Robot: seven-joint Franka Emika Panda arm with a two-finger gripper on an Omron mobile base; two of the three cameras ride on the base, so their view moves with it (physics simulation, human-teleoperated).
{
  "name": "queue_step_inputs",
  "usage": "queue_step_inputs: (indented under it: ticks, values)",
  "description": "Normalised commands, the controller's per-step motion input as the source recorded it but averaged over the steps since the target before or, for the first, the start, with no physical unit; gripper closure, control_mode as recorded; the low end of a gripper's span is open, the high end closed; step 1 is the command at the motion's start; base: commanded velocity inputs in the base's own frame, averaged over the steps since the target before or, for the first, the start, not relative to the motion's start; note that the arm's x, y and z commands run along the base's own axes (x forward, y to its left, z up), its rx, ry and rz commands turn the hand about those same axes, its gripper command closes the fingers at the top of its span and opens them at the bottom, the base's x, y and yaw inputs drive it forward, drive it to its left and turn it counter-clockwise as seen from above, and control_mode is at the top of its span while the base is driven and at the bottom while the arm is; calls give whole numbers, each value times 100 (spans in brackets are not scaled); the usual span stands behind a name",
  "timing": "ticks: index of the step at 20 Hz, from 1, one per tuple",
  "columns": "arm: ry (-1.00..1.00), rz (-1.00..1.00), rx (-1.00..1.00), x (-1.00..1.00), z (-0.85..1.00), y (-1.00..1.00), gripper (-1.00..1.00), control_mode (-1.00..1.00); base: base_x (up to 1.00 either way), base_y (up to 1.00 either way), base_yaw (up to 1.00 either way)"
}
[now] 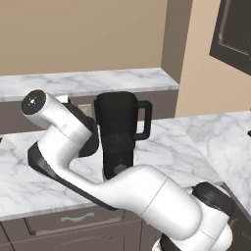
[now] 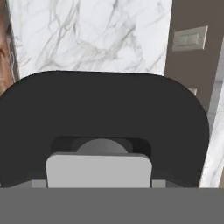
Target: Close the lid blender by securely placing the lid on top.
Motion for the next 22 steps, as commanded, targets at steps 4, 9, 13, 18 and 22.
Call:
queue_step_inputs:
  ticks: [4, 9, 13, 18, 22]
  values:
    - [-12, 0, -3, 0, 81, -24, 100, -100, 0, 0, 0]
    - [-15, -3, -9, 0, 91, -23, 100, -100, 0, 0, 0]
    - [-3, -7, -2, 24, 77, -53, 100, -100, 0, 0, 0]
    - [6, -7, 0, 68, 42, -54, 100, -100, 0, 0, 0]
    - [3, 0, 0, 58, 7, -26, 100, -100, 0, 0, 0]
